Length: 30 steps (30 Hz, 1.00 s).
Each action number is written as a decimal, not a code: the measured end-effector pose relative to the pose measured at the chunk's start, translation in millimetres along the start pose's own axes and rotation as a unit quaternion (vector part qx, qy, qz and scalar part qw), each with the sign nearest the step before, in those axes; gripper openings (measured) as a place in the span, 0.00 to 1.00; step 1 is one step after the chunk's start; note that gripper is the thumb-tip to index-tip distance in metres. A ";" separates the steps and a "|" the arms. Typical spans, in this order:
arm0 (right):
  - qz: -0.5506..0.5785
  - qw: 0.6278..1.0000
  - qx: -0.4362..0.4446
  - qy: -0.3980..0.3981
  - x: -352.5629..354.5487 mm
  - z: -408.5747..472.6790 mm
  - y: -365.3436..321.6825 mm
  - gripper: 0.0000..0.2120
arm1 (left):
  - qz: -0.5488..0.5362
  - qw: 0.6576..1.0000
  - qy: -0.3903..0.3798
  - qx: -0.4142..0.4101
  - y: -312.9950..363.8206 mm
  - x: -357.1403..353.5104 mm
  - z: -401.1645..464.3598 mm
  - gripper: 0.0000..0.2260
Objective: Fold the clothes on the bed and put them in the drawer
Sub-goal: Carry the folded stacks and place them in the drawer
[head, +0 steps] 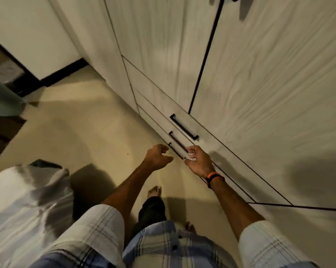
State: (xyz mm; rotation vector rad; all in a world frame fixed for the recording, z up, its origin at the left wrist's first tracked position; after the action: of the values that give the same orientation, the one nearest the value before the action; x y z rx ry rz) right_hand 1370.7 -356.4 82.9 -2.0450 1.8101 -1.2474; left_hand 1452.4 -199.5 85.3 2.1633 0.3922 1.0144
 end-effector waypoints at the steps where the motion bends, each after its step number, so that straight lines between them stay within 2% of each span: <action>1: -0.001 1.000 -0.012 0.007 1.6 6.6 -2.6 0.27 | 0.016 1.000 -0.020 -0.009 1.9 1.6 13.4 0.23; 5: -0.015 0.998 -0.049 0.039 5.1 46.0 -16.2 0.29 | 0.102 0.988 -0.084 -0.076 16.2 11.6 77.8 0.24; 8: -0.049 0.996 -0.055 0.054 4.2 74.7 -23.8 0.31 | 0.196 0.964 -0.122 -0.128 24.8 8.9 119.3 0.27; 10: -0.102 0.992 -0.043 0.066 0.0 94.8 -27.7 0.33 | 0.273 0.936 -0.145 -0.166 27.3 2.8 145.7 0.29; 13: -0.179 0.981 -0.032 0.059 -13.7 123.7 -28.4 0.34 | 0.396 0.870 -0.196 -0.218 25.8 -8.2 176.1 0.35; 16: -0.239 0.969 -0.046 0.050 -27.3 146.0 -23.2 0.36 | 0.459 0.819 -0.245 -0.242 18.8 -20.3 194.7 0.39; 18: -0.257 0.963 -0.061 0.053 -33.3 156.5 -18.7 0.39 | 0.476 0.800 -0.265 -0.250 13.1 -28.9 204.9 0.42; 21: -0.257 0.962 -0.070 0.058 -41.2 168.6 -14.1 0.44 | 0.483 0.791 -0.271 -0.259 8.2 -38.5 214.6 0.43; 30: -0.277 0.955 -0.086 0.068 -52.0 154.9 -14.4 0.44 | 0.503 0.778 -0.269 -0.263 5.2 -35.4 200.8 0.39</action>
State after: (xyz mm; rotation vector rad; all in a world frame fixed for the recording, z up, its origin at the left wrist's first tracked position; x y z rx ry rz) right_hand 1485.2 -369.7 -33.6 -2.7572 1.4797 -1.4232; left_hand 1582.6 -316.3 -19.6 1.9282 -1.3039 0.7744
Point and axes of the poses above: each hand's wrist, its own z-axis towards the middle knuckle, its own x-axis out of the back of the hand, y = z × x, the point moved 2 cm from there along z, towards the middle knuckle, and after that the axes turned 12 degrees about -x, right-handed, at the moved point
